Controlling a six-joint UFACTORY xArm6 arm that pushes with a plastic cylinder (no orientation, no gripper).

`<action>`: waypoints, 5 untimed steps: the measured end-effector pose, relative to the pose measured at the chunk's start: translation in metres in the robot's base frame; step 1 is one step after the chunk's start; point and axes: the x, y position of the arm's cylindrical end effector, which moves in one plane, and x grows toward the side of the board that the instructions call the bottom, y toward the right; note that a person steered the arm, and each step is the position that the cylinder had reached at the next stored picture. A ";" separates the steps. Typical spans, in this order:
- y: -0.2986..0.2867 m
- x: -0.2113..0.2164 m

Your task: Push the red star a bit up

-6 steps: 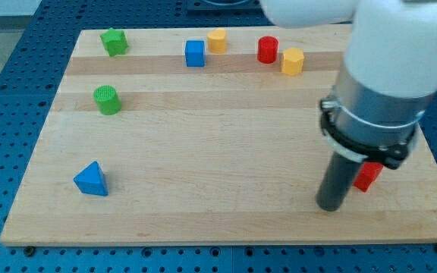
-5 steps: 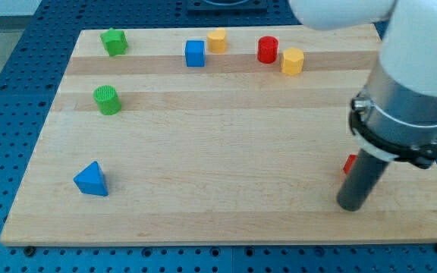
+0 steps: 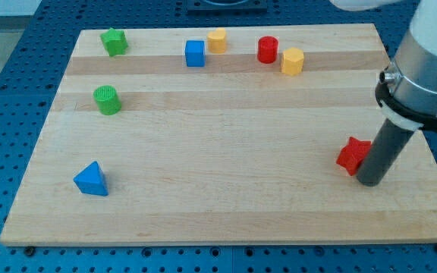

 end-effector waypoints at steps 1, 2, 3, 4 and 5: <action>-0.001 -0.009; -0.006 -0.013; -0.017 -0.014; -0.020 -0.020; -0.020 -0.043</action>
